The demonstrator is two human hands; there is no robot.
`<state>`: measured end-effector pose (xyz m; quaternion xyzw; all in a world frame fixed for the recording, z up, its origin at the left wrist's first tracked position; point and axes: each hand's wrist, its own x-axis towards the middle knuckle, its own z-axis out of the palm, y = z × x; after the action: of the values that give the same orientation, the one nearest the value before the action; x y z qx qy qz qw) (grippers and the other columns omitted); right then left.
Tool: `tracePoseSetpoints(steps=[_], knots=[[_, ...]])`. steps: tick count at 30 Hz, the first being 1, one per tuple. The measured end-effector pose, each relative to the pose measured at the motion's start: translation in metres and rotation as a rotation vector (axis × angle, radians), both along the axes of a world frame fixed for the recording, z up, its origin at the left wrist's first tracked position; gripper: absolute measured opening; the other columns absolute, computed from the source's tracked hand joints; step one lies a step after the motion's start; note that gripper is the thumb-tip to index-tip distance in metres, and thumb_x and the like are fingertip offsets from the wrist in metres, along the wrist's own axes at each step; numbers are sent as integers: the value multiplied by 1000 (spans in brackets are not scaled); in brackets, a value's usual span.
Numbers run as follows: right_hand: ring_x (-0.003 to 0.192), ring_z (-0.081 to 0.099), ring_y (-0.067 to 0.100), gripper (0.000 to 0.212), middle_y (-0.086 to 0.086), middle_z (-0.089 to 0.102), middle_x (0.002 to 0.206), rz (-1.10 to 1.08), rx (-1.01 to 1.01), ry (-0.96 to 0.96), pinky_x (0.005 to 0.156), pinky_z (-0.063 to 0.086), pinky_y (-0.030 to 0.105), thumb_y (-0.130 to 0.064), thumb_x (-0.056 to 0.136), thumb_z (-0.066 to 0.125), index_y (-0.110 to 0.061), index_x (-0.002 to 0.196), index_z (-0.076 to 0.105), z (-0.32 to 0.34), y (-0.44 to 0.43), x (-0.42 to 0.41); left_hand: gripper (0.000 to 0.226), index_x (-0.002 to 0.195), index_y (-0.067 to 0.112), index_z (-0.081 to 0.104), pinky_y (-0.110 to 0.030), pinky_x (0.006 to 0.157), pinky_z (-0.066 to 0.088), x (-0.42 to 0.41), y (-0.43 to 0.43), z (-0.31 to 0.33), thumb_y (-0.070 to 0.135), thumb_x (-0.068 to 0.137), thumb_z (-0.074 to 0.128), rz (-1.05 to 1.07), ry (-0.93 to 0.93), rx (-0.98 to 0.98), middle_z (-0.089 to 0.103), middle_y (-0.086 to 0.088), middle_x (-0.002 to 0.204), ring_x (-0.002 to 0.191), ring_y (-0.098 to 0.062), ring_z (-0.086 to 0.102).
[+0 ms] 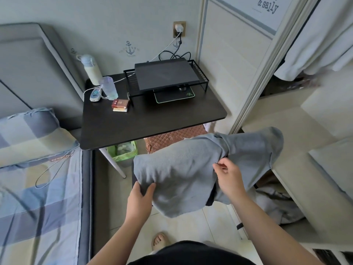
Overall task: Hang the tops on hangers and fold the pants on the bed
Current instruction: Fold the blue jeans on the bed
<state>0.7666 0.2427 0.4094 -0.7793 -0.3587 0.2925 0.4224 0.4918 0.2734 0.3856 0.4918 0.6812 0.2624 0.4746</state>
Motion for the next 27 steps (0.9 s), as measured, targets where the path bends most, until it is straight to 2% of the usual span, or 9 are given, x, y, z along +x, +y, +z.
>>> tracePoseSetpoints(steps=[3,6,10,13,16,18,20,22,27], knots=[[64,48,24,28,4,48,61,-17,15,1,64,38,33,-11,91,63,-15,70,45,8,-3,-4,26,85,15,61,-31,61,47,-9,-6,0,34,102,54,19,26,69,68,0,77,74,-19,64],[58,25,13,34,-4,24,59,22,90,-39,57,25,35,-4,87,53,-15,68,27,20,-13,-8,40,78,7,55,-36,61,42,-10,-13,8,34,105,45,84,34,139,61,-3,70,68,-22,56],[57,24,8,36,-8,22,60,136,252,-13,53,23,27,1,88,47,-17,67,24,56,-18,-6,41,77,7,51,-34,59,38,-7,-19,31,33,107,42,185,-20,251,54,1,67,63,-12,48],[55,23,6,31,-11,24,58,216,343,70,49,22,21,-10,86,46,-21,66,25,92,-8,-6,42,79,7,54,-34,62,36,-5,-16,55,35,107,42,244,-127,290,45,5,63,62,-7,43],[56,23,6,26,-13,24,58,235,395,162,51,21,23,-17,81,44,-25,65,26,125,14,-2,42,85,8,63,-32,65,39,2,-10,85,47,99,51,241,-276,298,51,-12,73,69,-11,49],[56,23,8,28,-12,25,58,245,438,201,50,21,24,-18,81,44,-27,61,27,145,32,2,40,88,7,66,-32,68,42,6,-5,110,47,91,62,202,-422,304,59,-7,74,74,-15,55],[57,27,10,29,-10,27,58,255,468,211,52,24,25,-21,81,45,-26,57,30,164,48,4,23,103,6,70,-40,83,52,7,1,135,26,91,68,166,-608,328,73,-16,98,92,-28,67],[62,31,19,27,-6,30,60,267,488,228,58,26,33,-26,83,46,-25,58,35,180,59,3,30,117,4,67,-43,93,53,5,5,160,11,88,67,129,-708,377,70,-26,116,107,-36,67],[65,39,19,25,-3,40,64,399,589,203,65,33,40,-30,87,45,-20,65,42,232,71,-17,48,132,4,60,-40,94,57,-11,4,218,-3,86,58,61,-863,491,67,-22,124,112,-33,65]])
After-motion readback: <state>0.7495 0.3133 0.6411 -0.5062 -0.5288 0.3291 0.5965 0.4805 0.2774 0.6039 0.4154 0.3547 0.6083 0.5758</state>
